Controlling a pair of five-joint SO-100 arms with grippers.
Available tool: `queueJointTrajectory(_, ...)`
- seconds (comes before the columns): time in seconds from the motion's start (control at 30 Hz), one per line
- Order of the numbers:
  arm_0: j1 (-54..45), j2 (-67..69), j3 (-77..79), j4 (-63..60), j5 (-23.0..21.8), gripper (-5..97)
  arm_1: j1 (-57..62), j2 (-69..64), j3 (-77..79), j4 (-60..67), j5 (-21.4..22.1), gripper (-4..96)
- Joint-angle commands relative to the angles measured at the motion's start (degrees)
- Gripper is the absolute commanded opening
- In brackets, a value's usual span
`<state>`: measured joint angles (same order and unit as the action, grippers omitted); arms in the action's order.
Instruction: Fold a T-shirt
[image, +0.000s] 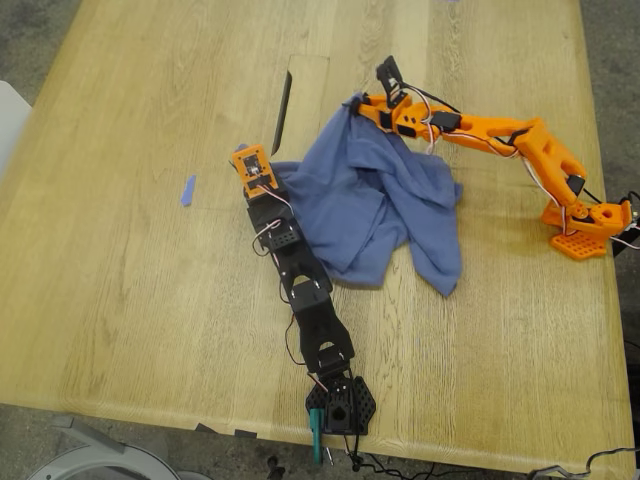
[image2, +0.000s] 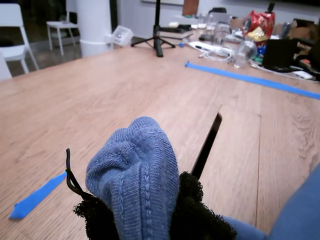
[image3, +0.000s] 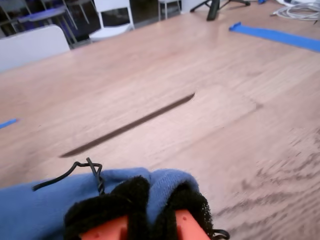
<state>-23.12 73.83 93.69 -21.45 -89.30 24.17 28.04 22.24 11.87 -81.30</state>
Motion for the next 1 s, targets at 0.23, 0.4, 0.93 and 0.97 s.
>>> queueJointTrajectory(0.23, 0.3, 6.2, -9.1, 9.1, 0.8, 0, 2.9, -1.7, -29.7, 22.1, 0.0, 5.2)
queueJointTrajectory(0.4, 1.9, 8.7, -13.0, 21.3, 0.8, 0, 4.2, 2.5, -29.7, 30.1, -0.3, 4.7)
queueJointTrajectory(0.93, 10.4, 26.5, -18.5, 55.4, 0.4, 0, 2.9, 18.2, -29.7, 62.1, -0.1, 3.7)
queueJointTrajectory(0.97, 11.0, 27.5, -18.8, 57.1, 0.3, 0, 2.6, 19.0, -29.7, 64.2, 0.0, 3.7)
